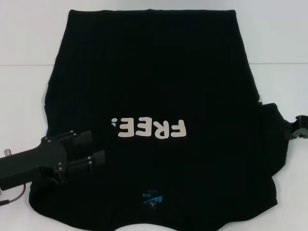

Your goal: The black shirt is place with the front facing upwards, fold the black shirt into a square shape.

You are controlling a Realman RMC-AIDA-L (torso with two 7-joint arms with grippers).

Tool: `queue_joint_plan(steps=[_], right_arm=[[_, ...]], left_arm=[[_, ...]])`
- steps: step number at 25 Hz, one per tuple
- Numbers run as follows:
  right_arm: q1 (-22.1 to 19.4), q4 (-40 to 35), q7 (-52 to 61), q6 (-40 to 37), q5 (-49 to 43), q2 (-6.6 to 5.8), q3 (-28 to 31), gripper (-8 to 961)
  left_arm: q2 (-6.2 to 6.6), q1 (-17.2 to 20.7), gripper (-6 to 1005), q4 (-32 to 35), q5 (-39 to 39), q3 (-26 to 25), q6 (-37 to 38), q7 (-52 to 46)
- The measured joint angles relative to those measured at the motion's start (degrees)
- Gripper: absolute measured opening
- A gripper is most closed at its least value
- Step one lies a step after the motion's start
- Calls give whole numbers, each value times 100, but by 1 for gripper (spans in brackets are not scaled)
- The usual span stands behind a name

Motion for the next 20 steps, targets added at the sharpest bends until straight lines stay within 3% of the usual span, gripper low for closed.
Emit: queue_joint_plan(steps=[14, 20], right_arm=[[95, -576, -448, -313, 24, -45, -36, 0], [358, -617, -536, -349, 25, 46, -459, 1]], left_arm=[[7, 17, 739, 0, 19, -9, -8, -50], [10, 1, 740, 0, 32, -9, -49, -88]])
